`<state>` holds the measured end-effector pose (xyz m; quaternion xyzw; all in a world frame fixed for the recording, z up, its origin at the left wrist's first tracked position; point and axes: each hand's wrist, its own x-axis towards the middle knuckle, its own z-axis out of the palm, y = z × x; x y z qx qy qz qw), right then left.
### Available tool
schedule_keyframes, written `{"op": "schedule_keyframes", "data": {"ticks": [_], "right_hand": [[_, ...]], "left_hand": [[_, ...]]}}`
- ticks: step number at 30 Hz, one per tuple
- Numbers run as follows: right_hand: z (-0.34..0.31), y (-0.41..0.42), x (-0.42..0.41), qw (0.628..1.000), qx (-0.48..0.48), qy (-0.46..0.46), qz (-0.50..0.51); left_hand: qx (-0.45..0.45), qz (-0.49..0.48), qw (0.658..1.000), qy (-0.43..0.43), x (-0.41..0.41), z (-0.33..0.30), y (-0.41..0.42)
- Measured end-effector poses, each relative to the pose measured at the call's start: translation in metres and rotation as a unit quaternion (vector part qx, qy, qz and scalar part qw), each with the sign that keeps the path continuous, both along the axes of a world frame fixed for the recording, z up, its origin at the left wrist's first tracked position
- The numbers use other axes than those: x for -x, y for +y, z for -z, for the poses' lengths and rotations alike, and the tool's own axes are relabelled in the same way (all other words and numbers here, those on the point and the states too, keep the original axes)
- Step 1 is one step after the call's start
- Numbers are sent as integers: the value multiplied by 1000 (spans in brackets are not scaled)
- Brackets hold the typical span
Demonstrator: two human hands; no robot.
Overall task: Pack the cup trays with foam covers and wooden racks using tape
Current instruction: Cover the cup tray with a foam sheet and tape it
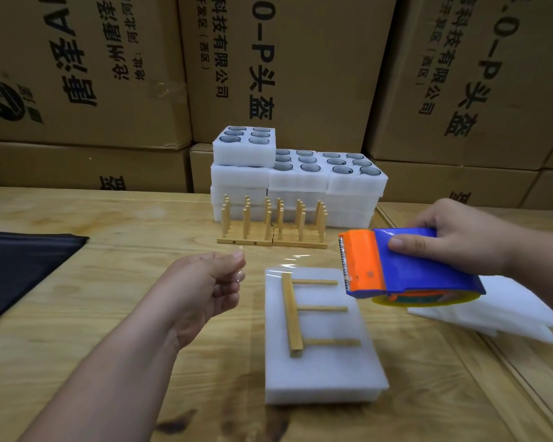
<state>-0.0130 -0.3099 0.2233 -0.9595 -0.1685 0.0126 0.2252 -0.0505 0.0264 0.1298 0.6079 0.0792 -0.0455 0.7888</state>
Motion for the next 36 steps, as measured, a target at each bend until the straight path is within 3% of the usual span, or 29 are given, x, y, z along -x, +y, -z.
{"op": "schedule_keyframes", "data": {"ticks": [12, 19, 28, 32, 36], "right_hand": [[3, 27, -19, 991, 132, 18, -24], [5, 40, -28, 985, 167, 19, -49], [9, 41, -32, 987, 151, 36, -49], [10, 41, -35, 987, 150, 33, -46], [15, 40, -37, 986, 160, 35, -31]], "left_hand": [[36, -70, 987, 142, -8, 78, -7], [35, -105, 982, 156, -6, 104, -23], [-226, -102, 963, 109, -6, 110, -42], [-285, -103, 946, 112, -6, 109, -43], [-404, -81, 907, 87, -8, 116, -44]]}}
